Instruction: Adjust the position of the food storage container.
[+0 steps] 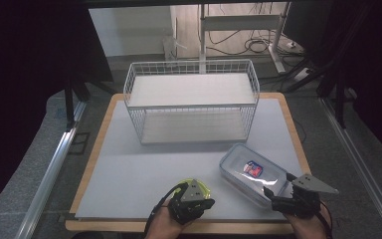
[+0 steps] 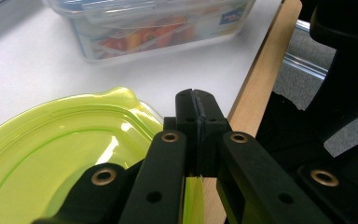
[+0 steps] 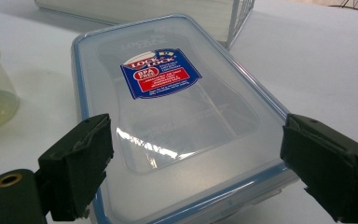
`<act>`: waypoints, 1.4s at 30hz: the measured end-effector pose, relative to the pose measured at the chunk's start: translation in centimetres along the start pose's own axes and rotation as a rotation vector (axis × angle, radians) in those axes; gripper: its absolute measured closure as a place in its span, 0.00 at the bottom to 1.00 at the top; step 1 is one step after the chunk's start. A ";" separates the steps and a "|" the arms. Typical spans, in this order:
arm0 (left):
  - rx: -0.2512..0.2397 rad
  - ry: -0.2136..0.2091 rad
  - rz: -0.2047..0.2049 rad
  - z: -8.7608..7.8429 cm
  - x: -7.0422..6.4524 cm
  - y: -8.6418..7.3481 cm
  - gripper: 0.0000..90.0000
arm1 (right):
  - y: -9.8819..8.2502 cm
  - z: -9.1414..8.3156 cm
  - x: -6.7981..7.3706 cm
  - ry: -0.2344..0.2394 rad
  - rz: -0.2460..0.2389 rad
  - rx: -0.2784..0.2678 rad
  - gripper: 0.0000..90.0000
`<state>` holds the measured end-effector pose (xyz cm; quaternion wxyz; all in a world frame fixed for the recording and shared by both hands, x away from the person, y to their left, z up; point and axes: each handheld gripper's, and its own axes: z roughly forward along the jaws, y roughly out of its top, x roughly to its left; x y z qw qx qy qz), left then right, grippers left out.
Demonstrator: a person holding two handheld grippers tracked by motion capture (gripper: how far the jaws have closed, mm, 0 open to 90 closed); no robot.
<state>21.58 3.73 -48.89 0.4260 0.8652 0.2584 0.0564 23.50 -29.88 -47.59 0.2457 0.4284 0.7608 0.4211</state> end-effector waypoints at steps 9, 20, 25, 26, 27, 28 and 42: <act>0.000 0.034 -0.023 -1.1 1.1 -0.8 1.00 | 0.0 0.0 0.0 -0.001 0.001 0.001 0.11; 0.001 0.099 -0.052 -2.5 3.0 -1.6 1.00 | 0.0 0.0 0.0 -0.003 0.001 0.002 0.11; -0.003 0.116 -0.070 -3.0 3.9 -1.9 1.00 | 0.0 -0.1 0.0 -0.004 0.000 -0.004 0.11; -0.005 0.121 -0.075 -3.1 4.1 -1.9 1.00 | 0.0 -0.1 0.0 -0.004 0.000 -0.004 0.11; -0.005 0.126 -0.076 -3.2 4.3 -2.0 1.00 | 0.0 -0.1 0.0 -0.004 0.000 -0.005 0.11; -0.006 0.132 -0.080 -3.3 4.5 -2.1 1.00 | 0.0 -0.1 0.0 -0.004 0.000 -0.004 0.11; -0.006 0.194 -0.125 -5.1 7.3 -3.2 1.00 | 0.0 -0.2 0.0 -0.006 0.000 -0.007 0.12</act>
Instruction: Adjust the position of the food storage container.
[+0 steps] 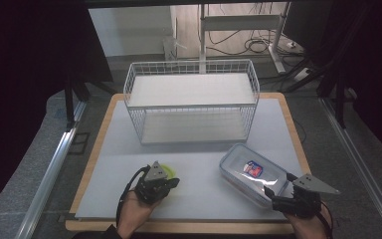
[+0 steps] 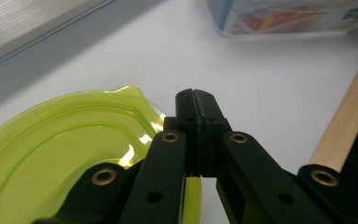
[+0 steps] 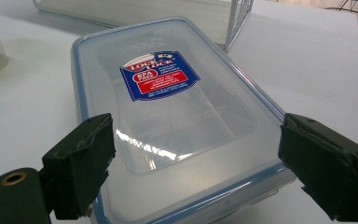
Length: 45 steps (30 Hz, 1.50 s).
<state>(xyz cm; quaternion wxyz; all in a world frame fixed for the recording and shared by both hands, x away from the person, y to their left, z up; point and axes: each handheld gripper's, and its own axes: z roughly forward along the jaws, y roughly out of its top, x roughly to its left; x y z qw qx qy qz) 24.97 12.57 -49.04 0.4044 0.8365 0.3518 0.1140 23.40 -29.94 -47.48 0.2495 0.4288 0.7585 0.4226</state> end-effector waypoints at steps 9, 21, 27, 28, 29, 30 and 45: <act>0.002 0.040 -0.049 -1.3 2.4 -0.9 1.00 | 0.0 0.0 0.0 0.000 -0.001 0.002 0.12; 0.003 0.086 -0.086 -2.7 4.6 -1.9 1.00 | 0.0 0.0 0.0 0.001 0.001 0.002 0.12; 0.006 0.123 -0.103 -3.5 5.8 -2.4 1.00 | 0.0 0.1 0.0 0.001 0.001 0.003 0.12; 0.006 0.123 -0.103 -3.5 5.8 -2.4 1.00 | 0.0 0.1 0.0 0.001 0.001 0.003 0.12; 0.006 0.125 -0.107 -3.6 6.0 -2.5 1.00 | 0.0 0.1 0.0 0.002 0.001 0.003 0.12; 0.004 0.131 -0.116 -3.8 6.4 -2.7 1.00 | 0.0 0.1 0.0 0.002 0.001 0.003 0.12; -0.033 0.155 -0.145 -4.6 6.6 -2.7 0.99 | 0.0 0.1 0.0 0.003 0.015 0.000 0.15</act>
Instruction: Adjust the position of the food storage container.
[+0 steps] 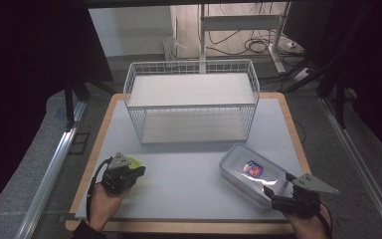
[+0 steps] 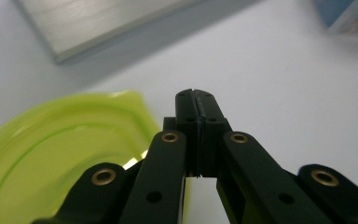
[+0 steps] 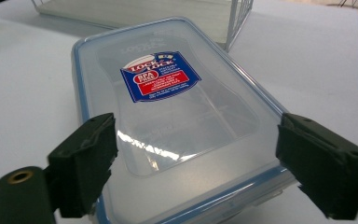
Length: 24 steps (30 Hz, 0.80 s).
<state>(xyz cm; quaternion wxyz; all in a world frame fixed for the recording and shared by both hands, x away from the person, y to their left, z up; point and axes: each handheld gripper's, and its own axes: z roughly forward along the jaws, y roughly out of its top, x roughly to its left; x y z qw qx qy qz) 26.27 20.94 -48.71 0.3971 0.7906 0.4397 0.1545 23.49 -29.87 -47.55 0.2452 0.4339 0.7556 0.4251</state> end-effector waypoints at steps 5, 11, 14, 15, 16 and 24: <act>-0.025 -0.029 0.025 0.8 -1.5 1.5 0.90 | 0.3 -0.6 -0.2 0.007 0.065 -0.004 0.38; -0.041 -0.078 0.056 3.1 -3.5 2.9 0.86 | 0.9 -2.4 -1.6 -0.046 0.091 -0.009 0.91; -0.045 -0.090 0.063 3.8 -4.0 3.3 0.87 | 0.9 -2.9 -2.2 -0.097 0.101 0.017 1.00; -0.046 -0.096 0.066 4.1 -4.3 3.4 0.87 | 0.8 -2.9 -2.4 -0.112 0.108 0.030 1.00; -0.049 -0.103 0.066 4.4 -4.5 3.5 0.89 | 0.7 -3.0 -2.6 -0.135 0.118 0.052 1.00; -0.035 -0.143 0.089 5.8 -5.5 4.1 0.94 | -0.5 -1.3 -3.1 -0.182 0.183 0.218 1.00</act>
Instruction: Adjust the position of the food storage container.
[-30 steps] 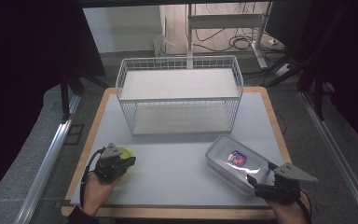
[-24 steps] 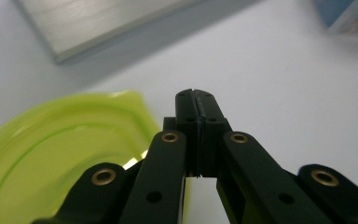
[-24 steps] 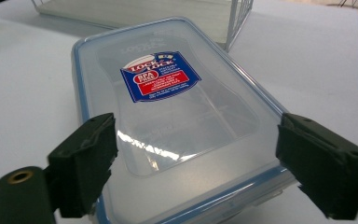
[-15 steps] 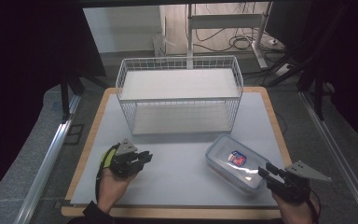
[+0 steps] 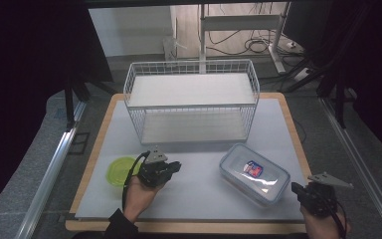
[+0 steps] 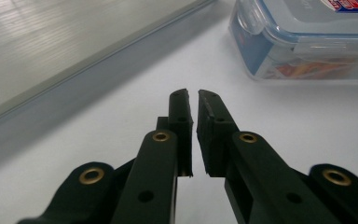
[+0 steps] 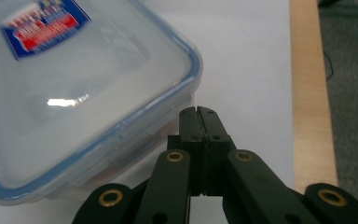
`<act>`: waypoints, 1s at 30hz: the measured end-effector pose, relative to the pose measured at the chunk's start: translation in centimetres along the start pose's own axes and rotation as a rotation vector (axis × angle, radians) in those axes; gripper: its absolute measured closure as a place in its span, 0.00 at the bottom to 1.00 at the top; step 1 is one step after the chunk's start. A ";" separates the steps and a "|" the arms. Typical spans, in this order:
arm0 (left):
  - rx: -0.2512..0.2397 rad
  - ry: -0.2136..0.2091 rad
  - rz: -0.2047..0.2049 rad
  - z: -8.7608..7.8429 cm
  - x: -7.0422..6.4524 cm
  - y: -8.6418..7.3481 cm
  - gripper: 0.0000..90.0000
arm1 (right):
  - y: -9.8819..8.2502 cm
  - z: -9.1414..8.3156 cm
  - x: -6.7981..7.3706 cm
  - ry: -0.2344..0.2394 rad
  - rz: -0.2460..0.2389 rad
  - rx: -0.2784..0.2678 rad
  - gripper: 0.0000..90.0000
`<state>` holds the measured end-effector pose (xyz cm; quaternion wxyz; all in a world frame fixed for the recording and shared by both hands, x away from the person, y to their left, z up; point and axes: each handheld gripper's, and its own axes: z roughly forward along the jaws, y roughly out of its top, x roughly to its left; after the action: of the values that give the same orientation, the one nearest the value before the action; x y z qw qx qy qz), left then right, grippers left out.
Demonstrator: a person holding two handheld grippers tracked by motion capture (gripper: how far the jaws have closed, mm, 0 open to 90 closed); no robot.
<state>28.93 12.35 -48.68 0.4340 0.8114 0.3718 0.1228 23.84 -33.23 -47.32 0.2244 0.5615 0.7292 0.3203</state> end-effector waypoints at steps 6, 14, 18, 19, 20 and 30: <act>0.002 -0.021 -0.008 1.1 -0.2 0.2 0.95 | 0.2 1.3 -0.4 0.012 0.044 0.027 1.00; 0.020 -0.036 -0.013 3.7 -0.3 1.4 0.97 | 1.5 3.8 -0.5 0.040 0.059 0.049 1.00; 0.030 -0.025 -0.024 5.1 -0.5 1.8 0.97 | 2.5 4.9 -0.4 0.047 0.040 0.047 1.00; 0.030 -0.021 -0.026 5.5 -0.5 1.9 0.97 | 2.7 5.2 -0.4 0.052 0.037 0.047 1.00; 0.030 -0.021 -0.026 5.5 -0.5 1.9 0.97 | 2.9 5.4 -0.4 0.058 0.035 0.047 1.00; 0.019 0.013 -0.054 9.2 0.4 3.4 0.97 | 4.6 7.7 0.5 0.105 -0.020 0.055 1.00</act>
<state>35.67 5.80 -51.51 0.4269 0.8044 0.3974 0.1129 32.08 -30.36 -49.35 0.1733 0.5427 0.7541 0.3268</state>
